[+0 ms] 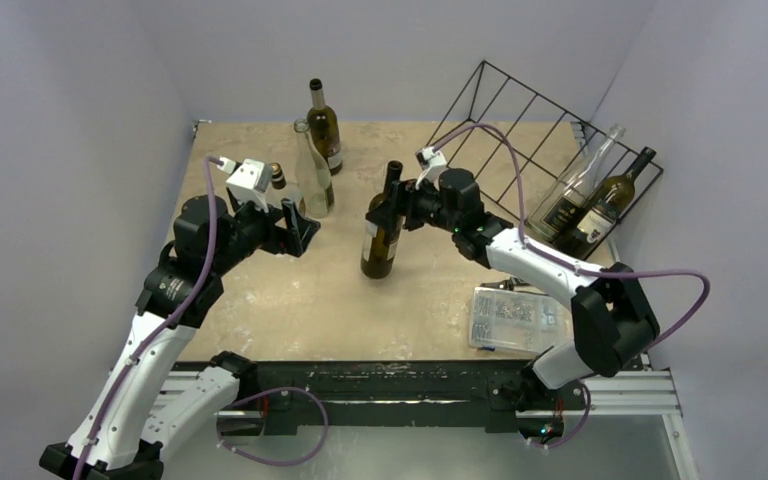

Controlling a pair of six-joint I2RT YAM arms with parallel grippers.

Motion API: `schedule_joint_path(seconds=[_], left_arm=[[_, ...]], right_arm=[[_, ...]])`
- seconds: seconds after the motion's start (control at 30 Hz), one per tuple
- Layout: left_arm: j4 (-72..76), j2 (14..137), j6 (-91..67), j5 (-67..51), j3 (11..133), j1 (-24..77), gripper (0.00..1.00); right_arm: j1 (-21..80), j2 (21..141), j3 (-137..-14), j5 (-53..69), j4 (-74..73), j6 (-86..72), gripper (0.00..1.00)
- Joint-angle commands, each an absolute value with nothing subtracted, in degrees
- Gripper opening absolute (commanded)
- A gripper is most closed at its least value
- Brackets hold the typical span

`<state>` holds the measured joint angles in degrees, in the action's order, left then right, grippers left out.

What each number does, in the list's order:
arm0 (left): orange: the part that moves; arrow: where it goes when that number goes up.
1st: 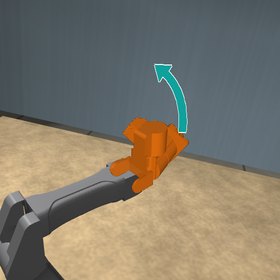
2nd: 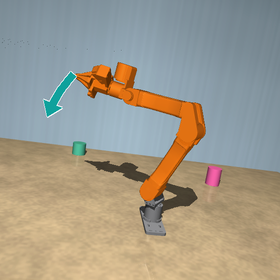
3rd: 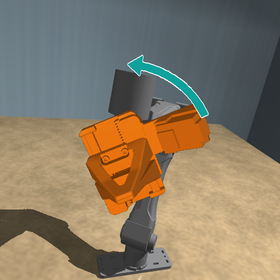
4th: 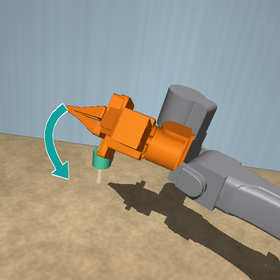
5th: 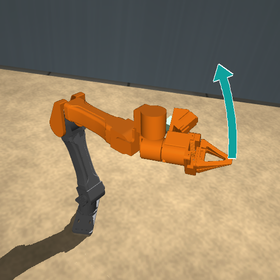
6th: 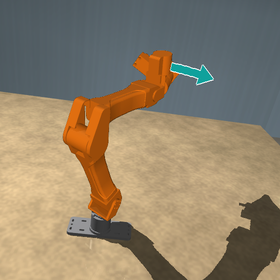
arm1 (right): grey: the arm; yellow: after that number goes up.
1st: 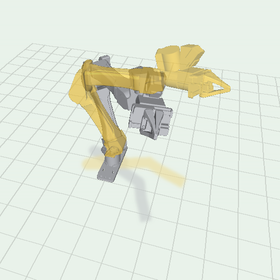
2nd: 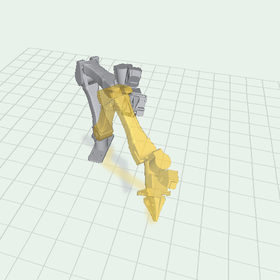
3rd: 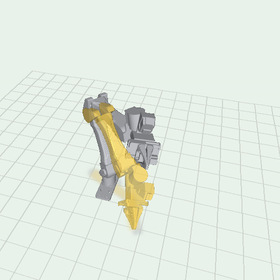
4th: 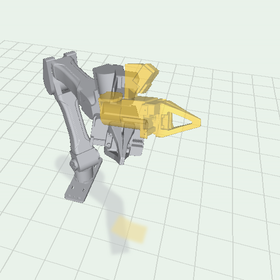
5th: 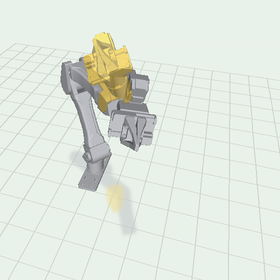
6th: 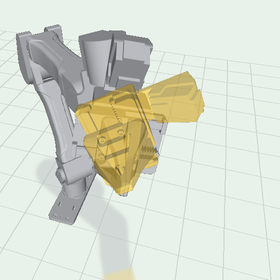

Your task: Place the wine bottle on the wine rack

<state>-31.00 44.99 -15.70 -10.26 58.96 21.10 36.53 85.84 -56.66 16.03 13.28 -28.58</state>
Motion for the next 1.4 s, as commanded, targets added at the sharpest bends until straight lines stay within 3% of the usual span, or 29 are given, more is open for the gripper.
schedule_joint_path(seconds=[0.0, 0.67, 1.37], left_arm=[[-29.43, 44.12, -16.35, -11.03, 60.89, 21.39, 0.82], [-29.90, 42.91, -16.97, -12.92, 61.39, 21.45, 0.83], [-30.97, 43.92, -16.27, -12.17, 62.05, 24.11, 0.83]], right_arm=[[31.55, 81.30, -61.60, 15.81, 15.93, -30.08, 0.00], [9.68, 76.46, -70.13, 2.87, 0.46, -26.84, 0.00], [-6.74, 84.02, -81.65, -8.64, -10.32, -29.38, 0.00]])
